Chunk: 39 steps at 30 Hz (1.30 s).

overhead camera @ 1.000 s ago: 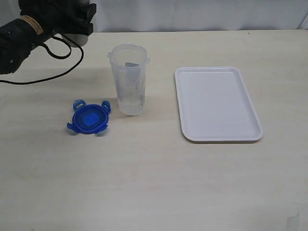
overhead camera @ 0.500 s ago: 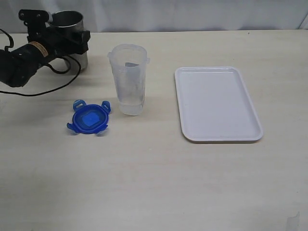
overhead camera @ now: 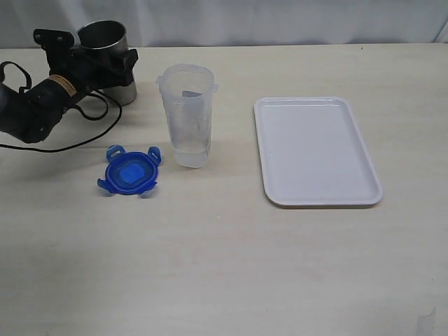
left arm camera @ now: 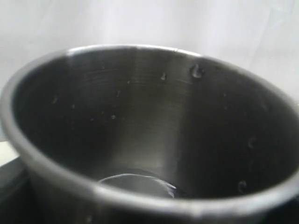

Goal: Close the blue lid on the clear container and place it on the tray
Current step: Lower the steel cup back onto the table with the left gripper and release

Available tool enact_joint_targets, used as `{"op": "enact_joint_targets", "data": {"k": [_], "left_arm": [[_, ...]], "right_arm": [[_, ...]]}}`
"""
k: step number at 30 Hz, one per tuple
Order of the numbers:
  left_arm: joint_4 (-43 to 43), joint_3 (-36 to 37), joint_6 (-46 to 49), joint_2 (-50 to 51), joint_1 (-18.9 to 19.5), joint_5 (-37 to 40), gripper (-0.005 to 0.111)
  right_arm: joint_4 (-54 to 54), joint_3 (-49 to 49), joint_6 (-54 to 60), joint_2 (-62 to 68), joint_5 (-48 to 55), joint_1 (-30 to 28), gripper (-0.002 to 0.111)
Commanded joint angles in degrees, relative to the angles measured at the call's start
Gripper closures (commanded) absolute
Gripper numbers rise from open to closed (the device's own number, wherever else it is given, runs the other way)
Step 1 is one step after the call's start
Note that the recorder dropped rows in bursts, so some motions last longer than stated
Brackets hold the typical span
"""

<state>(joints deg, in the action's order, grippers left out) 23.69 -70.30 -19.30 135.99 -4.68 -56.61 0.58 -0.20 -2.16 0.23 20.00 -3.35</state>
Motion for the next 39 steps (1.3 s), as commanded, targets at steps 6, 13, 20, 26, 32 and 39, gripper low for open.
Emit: {"op": "enact_joint_targets", "data": {"k": [6, 13, 20, 26, 32, 39], "left_arm": [[-0.41, -0.74, 0.16, -0.59, 0.00, -2.08, 0.107], [-0.33, -0.74, 0.16, -0.59, 0.00, -2.05, 0.069], [-0.44, -0.74, 0.16, -0.59, 0.00, -1.96, 0.014], [-0.25, -0.74, 0.16, -0.59, 0.00, -0.89, 0.014], [1.33, -0.74, 0.16, -0.72, 0.00, 2.71, 0.014], [4.14, -0.29, -0.70, -1.21, 0.00, 4.21, 0.014]], "right_arm": [[-0.08, 0.20, -0.05, -0.23, -0.15, -0.44, 0.103], [-0.08, 0.20, -0.05, -0.23, -0.15, -0.44, 0.103], [-0.08, 0.20, -0.05, -0.23, -0.15, -0.44, 0.103], [-0.08, 0.20, -0.05, -0.23, -0.15, -0.44, 0.103], [-0.08, 0.20, -0.05, -0.23, -0.15, -0.44, 0.103], [-0.08, 0.20, -0.05, -0.23, -0.15, -0.44, 0.103]]}}
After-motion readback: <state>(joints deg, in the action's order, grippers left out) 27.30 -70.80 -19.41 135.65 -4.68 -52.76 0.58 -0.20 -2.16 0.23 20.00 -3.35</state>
